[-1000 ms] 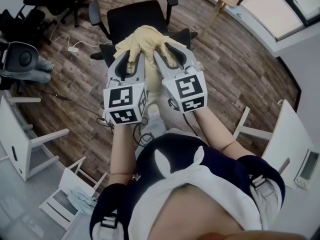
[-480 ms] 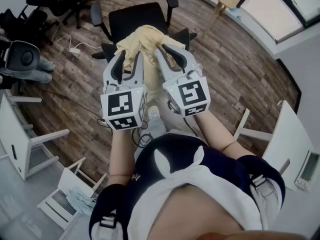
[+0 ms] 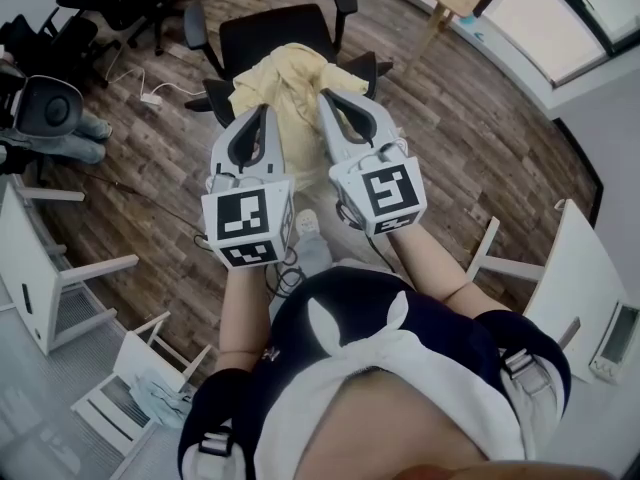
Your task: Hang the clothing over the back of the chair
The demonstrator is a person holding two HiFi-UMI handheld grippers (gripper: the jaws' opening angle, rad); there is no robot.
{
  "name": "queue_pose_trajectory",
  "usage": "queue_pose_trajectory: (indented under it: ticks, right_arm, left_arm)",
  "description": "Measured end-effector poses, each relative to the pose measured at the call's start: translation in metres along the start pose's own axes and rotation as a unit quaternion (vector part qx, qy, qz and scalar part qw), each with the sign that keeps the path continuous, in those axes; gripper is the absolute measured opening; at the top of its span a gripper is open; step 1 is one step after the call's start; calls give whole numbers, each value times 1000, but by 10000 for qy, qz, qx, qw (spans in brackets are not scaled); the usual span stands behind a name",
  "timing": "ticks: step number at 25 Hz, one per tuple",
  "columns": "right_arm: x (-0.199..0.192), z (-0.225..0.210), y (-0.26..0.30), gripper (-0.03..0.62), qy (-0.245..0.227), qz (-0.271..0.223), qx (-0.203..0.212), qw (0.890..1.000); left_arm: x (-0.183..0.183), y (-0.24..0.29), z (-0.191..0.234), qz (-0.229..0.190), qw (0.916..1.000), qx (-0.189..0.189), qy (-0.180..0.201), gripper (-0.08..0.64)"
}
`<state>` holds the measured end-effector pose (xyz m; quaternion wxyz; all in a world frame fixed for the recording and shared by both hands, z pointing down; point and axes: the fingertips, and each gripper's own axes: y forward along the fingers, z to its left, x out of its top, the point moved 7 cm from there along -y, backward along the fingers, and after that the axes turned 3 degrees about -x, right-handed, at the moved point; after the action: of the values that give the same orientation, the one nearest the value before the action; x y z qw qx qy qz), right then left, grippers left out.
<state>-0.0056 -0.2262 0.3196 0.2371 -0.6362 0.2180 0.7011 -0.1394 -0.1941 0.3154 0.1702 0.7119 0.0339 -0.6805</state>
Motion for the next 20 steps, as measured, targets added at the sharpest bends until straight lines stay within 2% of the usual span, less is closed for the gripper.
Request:
queue_pose_trajectory:
  ticks: [4,13,20]
  right_arm:
    - [-4,4,-13,-2,-38,82,4,10000]
    - [-4,15,-47,-2,-124,113,101,9998]
    - [-2,22,-69,-2,-153,100,163,9997]
  left_arm:
    - [-1,-11,-11,72,9999,135,11,6]
    - [-10,-37,-42,-53,9999,-13,-106,6]
    - [-15,-56,-59,127,9997,-91,-209,6]
